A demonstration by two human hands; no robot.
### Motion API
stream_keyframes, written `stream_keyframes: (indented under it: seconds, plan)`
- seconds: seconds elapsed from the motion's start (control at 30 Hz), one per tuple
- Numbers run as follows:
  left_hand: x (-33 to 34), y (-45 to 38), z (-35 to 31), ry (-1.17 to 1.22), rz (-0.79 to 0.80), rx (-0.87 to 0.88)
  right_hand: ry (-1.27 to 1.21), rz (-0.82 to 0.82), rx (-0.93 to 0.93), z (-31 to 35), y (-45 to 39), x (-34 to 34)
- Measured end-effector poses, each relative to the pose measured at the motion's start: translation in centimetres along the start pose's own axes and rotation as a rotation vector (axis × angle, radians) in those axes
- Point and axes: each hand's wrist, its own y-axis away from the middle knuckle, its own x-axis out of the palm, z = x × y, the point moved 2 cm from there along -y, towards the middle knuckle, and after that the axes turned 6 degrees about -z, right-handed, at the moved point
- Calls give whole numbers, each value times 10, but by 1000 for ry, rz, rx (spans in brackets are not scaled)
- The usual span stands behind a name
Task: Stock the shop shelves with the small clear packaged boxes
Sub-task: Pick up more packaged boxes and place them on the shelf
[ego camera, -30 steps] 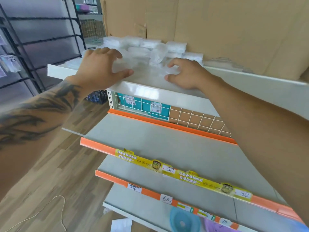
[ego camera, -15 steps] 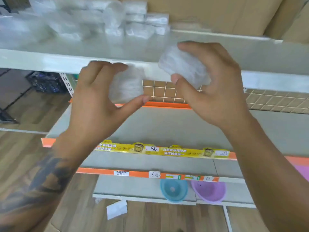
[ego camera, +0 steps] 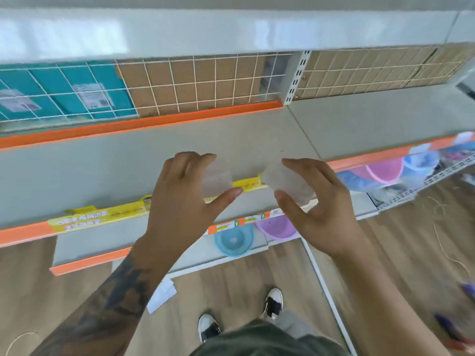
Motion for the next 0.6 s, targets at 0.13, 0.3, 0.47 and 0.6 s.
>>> stream_keyframes:
  seconds: [0.13, 0.3, 0.47, 0.6]
  plan:
    - [32, 0, -29, 12, 56, 26, -5, 2, 107, -28, 17, -20]
    - [77, -9, -79, -7, 92, 63, -8, -29, 156, -76, 27, -59]
    - [136, -28, -159, 35, 161, 120, -1, -101, 248, -136, 33, -124]
    - [185, -44, -222, 74, 203, 187, 37, -161, 292, -177, 36, -177]
